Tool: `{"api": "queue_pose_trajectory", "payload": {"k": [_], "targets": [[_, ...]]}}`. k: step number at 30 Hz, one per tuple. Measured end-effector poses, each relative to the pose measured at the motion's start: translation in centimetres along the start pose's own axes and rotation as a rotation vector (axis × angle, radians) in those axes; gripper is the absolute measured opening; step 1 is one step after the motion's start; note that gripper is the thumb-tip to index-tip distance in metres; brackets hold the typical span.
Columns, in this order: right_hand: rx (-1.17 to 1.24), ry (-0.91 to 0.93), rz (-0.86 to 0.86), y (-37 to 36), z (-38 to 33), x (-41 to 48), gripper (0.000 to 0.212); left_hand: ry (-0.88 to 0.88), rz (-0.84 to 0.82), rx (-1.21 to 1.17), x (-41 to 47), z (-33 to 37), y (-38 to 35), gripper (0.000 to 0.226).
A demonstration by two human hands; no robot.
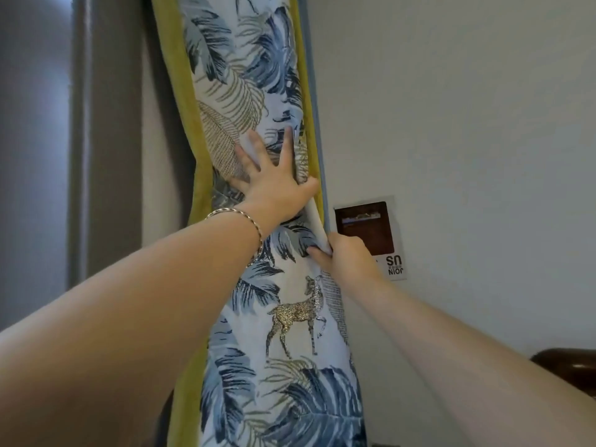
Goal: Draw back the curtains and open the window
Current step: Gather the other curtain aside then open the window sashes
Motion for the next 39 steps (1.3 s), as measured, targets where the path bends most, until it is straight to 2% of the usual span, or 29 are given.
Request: {"api": "queue_pose_trajectory", "payload": {"k": [2,6,15,19,28,34,39], "targets": [[-0.095,-0.004,0.004,-0.6,1.7,2.5,0.043,0.002,0.054,0.0,2.0,-0.1,-2.3,0.089],[-0.111,0.013,-0.018,-2.2,4.3,8.0,0.043,0.002,0.134,0.019,5.9,-1.2,-6.3,0.083],[-0.044,-0.024,-0.083,-9.7,7.7,22.2,0.041,0.046,0.214,0.238,15.5,-7.0,-15.6,0.052],[-0.031,-0.082,-0.053,-12.8,10.6,27.8,0.036,0.066,0.084,0.31,20.3,-8.5,-21.1,0.059],[-0.111,-0.251,-0.072,-18.1,19.1,37.3,0.038,-0.056,-0.186,0.368,29.1,-11.5,-34.8,0.066],[-0.09,-0.26,-0.058,-21.1,21.7,40.6,0.036,-0.151,-0.192,0.4,31.5,-14.1,-41.0,0.071],[-0.12,-0.208,0.011,-21.6,22.1,40.0,0.035,-0.21,-0.169,0.476,28.8,-12.1,-39.8,0.065]]}}
Point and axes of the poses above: each hand's wrist, its own x-axis towards the middle knuckle, its own y-axis out of the back of the hand, z = x × y, the point moved 5 cm from there along x, towards the middle knuckle, and after that the axes turned 12 degrees about -y, right-handed, at the moved point
